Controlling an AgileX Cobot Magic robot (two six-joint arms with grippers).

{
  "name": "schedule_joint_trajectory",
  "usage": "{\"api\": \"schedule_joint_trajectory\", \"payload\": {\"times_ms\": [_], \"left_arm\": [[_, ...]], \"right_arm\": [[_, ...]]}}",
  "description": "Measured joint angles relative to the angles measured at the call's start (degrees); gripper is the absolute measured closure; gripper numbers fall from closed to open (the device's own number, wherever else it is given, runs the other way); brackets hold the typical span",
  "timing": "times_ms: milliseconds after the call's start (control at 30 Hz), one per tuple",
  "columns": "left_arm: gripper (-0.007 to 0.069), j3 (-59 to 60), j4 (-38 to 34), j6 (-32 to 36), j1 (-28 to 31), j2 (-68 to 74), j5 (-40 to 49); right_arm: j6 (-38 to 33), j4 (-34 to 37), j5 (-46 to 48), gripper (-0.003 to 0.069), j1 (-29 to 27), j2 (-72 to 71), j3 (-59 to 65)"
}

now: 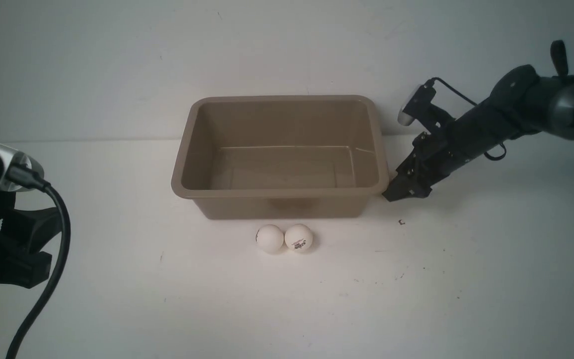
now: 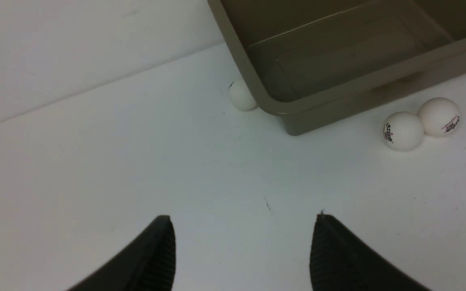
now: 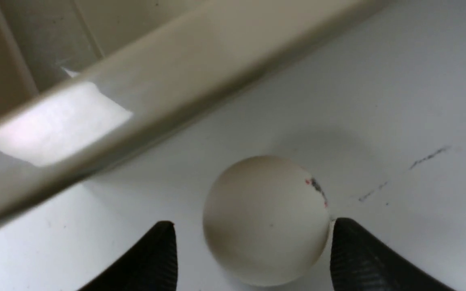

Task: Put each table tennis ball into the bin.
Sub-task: Use the right arm to clamp the table tennis ball closest to it

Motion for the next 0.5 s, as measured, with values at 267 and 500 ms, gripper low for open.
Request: {"api": "schedule_joint_trajectory", "payload": {"times_ms": [267, 500], "left_arm": [[0.022, 0.0, -0.1, 0.1, 0.0, 0.0, 0.0], [0.022, 0.0, -0.1, 0.1, 0.0, 0.0, 0.0]], "right_arm": [[-0.2, 1.7, -3.3, 0.0234, 0.0, 0.0, 0.0], [-0.1, 2.1, -6.5, 0.0308, 0.0, 0.0, 0.0]]}}
